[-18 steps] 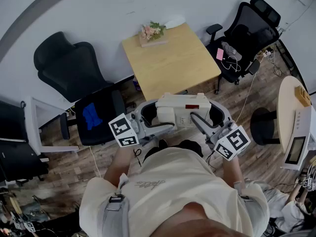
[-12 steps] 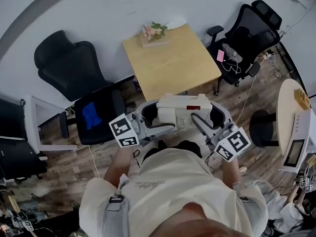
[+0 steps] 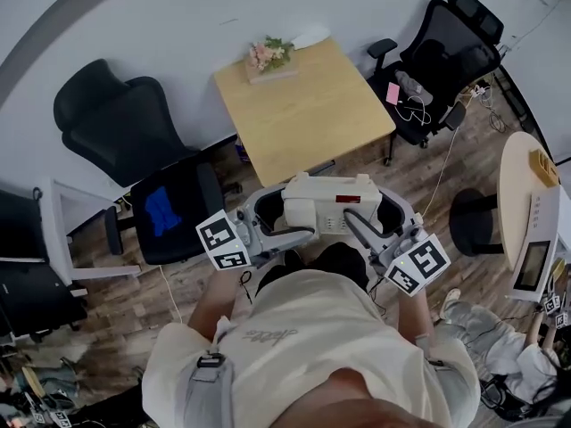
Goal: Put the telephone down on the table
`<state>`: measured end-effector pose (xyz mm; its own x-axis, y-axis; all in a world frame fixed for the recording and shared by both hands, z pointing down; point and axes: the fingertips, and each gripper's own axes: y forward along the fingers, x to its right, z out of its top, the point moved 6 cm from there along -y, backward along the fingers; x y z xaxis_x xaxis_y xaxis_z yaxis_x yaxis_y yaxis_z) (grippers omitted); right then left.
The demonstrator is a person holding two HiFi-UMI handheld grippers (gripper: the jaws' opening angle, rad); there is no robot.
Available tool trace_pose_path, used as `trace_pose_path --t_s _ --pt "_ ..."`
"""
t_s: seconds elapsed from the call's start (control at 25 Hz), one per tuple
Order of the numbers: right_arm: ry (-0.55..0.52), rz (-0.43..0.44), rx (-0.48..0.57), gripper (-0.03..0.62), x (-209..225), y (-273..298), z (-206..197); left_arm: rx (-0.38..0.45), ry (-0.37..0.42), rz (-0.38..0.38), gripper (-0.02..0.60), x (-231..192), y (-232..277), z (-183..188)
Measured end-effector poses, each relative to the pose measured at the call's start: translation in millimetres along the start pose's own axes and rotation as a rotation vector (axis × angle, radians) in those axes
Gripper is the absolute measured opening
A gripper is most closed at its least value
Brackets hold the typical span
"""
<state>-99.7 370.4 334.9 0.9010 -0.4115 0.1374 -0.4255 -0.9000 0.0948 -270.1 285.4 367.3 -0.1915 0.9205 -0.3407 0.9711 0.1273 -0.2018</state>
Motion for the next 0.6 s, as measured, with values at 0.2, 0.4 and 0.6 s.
trace_pose_path --t_s 0.2,0.4,0.6 --pt "0.011 -0.049 -0.018 0.259 4 -14 -6 -0.014 -0.031 -0.05 0.387 -2 12 -11" --pt "0.047 -0.1 -0.032 0.259 15 -30 -16 -0.032 -0.062 -0.089 0.387 -6 30 -24" --pt "0.055 -0.112 -0.046 0.259 32 -33 -18 -0.053 -0.074 -0.094 0.387 -15 46 -28"
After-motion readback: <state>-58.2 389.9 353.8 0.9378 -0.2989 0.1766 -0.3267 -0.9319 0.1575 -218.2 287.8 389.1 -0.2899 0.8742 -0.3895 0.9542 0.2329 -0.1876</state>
